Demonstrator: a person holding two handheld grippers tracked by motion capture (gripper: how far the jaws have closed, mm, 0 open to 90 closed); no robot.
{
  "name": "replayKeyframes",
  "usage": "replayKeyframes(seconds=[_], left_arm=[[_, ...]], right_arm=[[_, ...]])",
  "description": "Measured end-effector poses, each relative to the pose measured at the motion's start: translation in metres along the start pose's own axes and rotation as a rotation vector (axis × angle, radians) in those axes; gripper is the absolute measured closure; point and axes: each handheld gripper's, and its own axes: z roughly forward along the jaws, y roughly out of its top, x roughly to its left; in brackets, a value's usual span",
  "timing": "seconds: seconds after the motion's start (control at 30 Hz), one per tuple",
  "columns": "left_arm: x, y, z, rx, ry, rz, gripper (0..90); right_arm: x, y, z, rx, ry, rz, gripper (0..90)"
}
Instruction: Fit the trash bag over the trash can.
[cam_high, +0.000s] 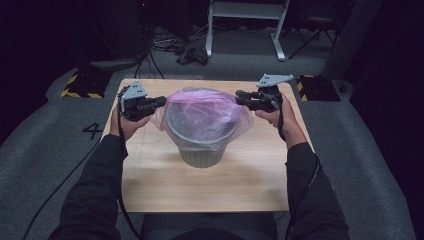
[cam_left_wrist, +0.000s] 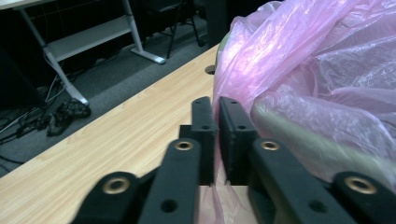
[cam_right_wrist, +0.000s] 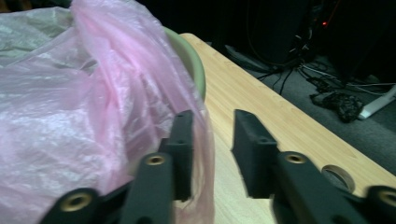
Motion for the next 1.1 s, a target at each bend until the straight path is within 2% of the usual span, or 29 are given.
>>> replayKeyframes(seconds=[0.13,0.17,0.23,0.3,0.37,0.43,0.57,0.73,0.8,0.93,0.97,1.03,1.1], left_arm=[[0.004,0.003,0.010,0.009,0.005,-0.003,89.9],[0.006,0.003,0.014,0.004,-0.008,-0.016,90.0],[0.008,0.004,0.019,0.005,0.001,-0.022,90.0],[0.011,0.003,0.027,-0.003,-0.018,-0.061,90.0],[0.013,0.000,0.037,0.024,-0.007,-0.085,90.0],[0.016,-0.005,0.047,0.046,-0.023,-0.120,90.0],[0.015,-0.013,0.061,0.076,-0.061,-0.166,90.0],[0.012,-0.020,0.070,0.113,-0.092,-0.181,90.0],[0.012,-0.021,0.072,0.121,-0.121,-0.202,90.0],[0.011,-0.026,0.079,0.190,-0.091,-0.196,90.0],[0.010,-0.030,0.078,0.180,-0.077,-0.201,90.0],[0.013,-0.033,0.074,0.152,-0.083,-0.217,89.8],[0.014,-0.035,0.070,0.164,-0.073,-0.208,89.4]], right_arm=[[-0.001,-0.001,0.002,-0.007,-0.019,-0.007,89.3],[-0.001,-0.001,0.002,-0.006,-0.022,-0.009,90.0],[-0.001,-0.001,0.004,-0.014,-0.031,-0.007,90.0],[-0.002,-0.002,0.007,-0.021,-0.043,0.017,90.0],[-0.003,-0.005,0.012,-0.013,-0.054,0.043,90.0],[-0.005,-0.010,0.019,0.010,-0.071,0.072,90.0],[-0.008,-0.022,0.029,0.023,-0.043,0.133,90.0],[-0.004,-0.034,0.036,0.026,-0.010,0.161,90.0],[-0.005,-0.035,0.038,0.028,-0.008,0.176,90.0],[-0.004,-0.036,0.046,0.083,-0.031,0.181,90.0],[-0.004,-0.037,0.047,0.092,-0.033,0.186,90.0],[-0.004,-0.041,0.047,0.090,-0.035,0.199,90.0],[-0.005,-0.044,0.045,0.085,-0.031,0.204,90.0]])
